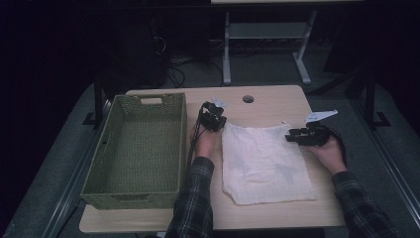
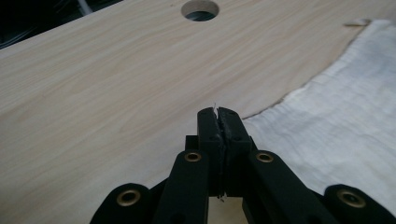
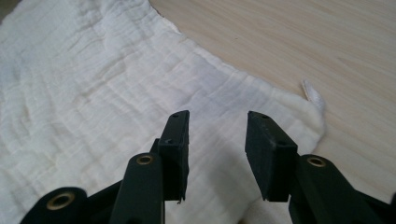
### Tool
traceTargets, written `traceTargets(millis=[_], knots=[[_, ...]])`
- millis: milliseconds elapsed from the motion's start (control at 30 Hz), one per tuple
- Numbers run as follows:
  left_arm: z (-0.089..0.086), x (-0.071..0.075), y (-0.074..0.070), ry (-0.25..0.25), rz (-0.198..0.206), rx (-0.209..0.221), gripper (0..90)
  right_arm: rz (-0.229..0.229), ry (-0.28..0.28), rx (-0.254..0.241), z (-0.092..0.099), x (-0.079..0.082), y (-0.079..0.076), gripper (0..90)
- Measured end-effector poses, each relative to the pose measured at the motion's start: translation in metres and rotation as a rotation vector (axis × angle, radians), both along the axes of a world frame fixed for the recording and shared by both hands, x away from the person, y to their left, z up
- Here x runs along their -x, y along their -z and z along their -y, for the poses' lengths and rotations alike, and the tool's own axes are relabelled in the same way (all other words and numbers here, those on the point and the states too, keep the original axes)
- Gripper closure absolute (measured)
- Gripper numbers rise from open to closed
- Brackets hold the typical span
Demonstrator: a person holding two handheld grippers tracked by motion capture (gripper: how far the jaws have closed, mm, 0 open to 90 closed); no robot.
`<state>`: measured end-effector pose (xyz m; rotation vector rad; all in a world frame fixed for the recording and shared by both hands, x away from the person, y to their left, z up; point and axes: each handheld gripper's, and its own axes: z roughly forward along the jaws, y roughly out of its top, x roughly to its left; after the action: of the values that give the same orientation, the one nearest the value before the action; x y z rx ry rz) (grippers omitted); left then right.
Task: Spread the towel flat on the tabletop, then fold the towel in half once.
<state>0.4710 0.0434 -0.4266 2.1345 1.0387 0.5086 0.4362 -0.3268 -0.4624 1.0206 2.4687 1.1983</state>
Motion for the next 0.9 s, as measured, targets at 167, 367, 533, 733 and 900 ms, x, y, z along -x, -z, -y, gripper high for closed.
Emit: traceTargets(millis=[167,367,533,733,900], knots=[[-0.002,-0.008,0.013,-0.04,-0.057,-0.012,77.2,0.011,0.011,-0.002,0.002,-0.006,-0.002,58.5],[-0.004,-0.01,0.023,-0.061,-0.075,-0.017,61.1,0.003,0.038,0.009,0.006,-0.027,-0.005,57.9],[-0.004,-0.011,0.031,-0.078,-0.096,-0.014,58.5,-0.006,0.07,0.024,0.008,-0.047,-0.007,57.9],[-0.007,-0.009,0.039,-0.093,-0.105,0.002,58.1,-0.043,0.108,0.051,0.011,-0.06,0.006,59.8],[-0.008,-0.008,0.041,-0.097,-0.098,0.014,59.0,-0.073,0.122,0.046,0.012,-0.061,0.012,66.7]])
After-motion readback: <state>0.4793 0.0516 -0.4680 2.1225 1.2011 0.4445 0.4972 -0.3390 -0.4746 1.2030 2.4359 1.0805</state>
